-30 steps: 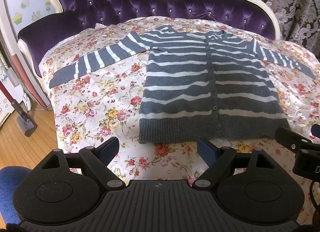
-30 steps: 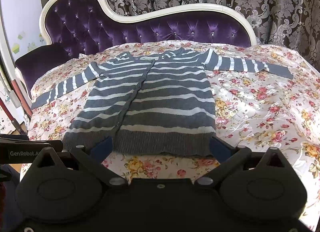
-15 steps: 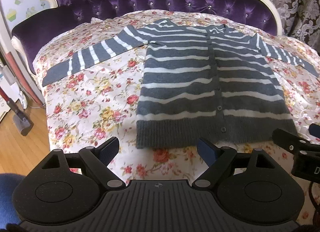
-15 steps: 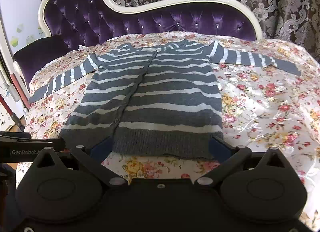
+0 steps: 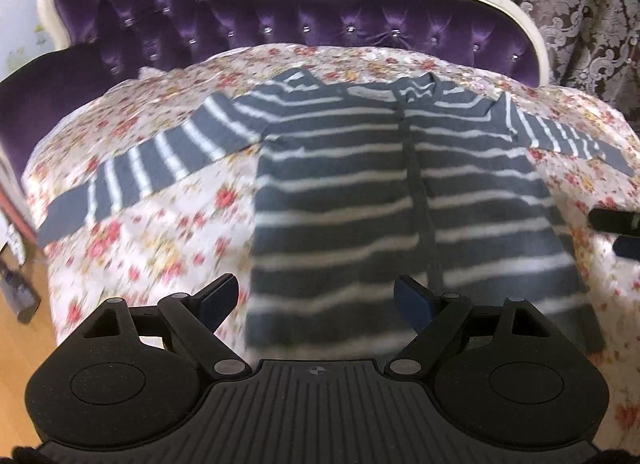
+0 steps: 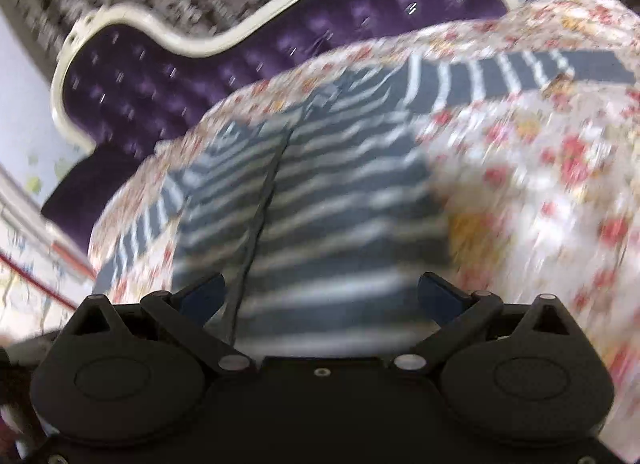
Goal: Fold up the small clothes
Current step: 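Grasp the cardigan sleeve cuff with the right gripper and lift it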
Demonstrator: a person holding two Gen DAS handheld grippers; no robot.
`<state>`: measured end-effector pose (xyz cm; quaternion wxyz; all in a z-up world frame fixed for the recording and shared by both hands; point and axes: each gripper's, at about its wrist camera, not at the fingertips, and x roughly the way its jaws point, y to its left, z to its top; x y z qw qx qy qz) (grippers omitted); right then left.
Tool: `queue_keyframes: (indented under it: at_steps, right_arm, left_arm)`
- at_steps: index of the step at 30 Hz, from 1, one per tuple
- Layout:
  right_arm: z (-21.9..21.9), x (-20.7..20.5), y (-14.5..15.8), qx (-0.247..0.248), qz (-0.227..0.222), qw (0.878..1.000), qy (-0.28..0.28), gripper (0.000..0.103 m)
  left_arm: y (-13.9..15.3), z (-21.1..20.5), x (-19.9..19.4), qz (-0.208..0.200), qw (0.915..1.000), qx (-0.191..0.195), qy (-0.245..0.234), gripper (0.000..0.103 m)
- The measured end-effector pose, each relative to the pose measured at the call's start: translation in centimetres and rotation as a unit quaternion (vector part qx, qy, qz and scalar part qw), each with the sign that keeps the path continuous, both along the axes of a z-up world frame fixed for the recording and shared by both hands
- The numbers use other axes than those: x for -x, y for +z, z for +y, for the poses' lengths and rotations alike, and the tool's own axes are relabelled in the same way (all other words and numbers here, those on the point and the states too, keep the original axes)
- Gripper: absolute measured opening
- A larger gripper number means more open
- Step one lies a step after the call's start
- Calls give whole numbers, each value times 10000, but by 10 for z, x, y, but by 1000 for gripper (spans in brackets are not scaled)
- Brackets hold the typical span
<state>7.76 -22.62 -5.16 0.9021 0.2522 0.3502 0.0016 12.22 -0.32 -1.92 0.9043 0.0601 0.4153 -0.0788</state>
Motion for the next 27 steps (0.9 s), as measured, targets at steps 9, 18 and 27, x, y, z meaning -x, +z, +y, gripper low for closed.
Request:
queue_keyframes:
  at_steps: [9,18,27]
  right_arm:
    - [-107,-60,8,575,-50,9907,-1236,102]
    - [-216,-92,-23,751,355,9667,-2421,83]
    - [-270,-101,-55,450,441,9539,-2933,76]
  left_arm:
    - [-8,-12,-67,51,9994,-11,-351,84]
    - [-26,-12,-106,-13,9991,5,-425,84]
    - [-43,-6,-125,372,9982,-89,-456,85]
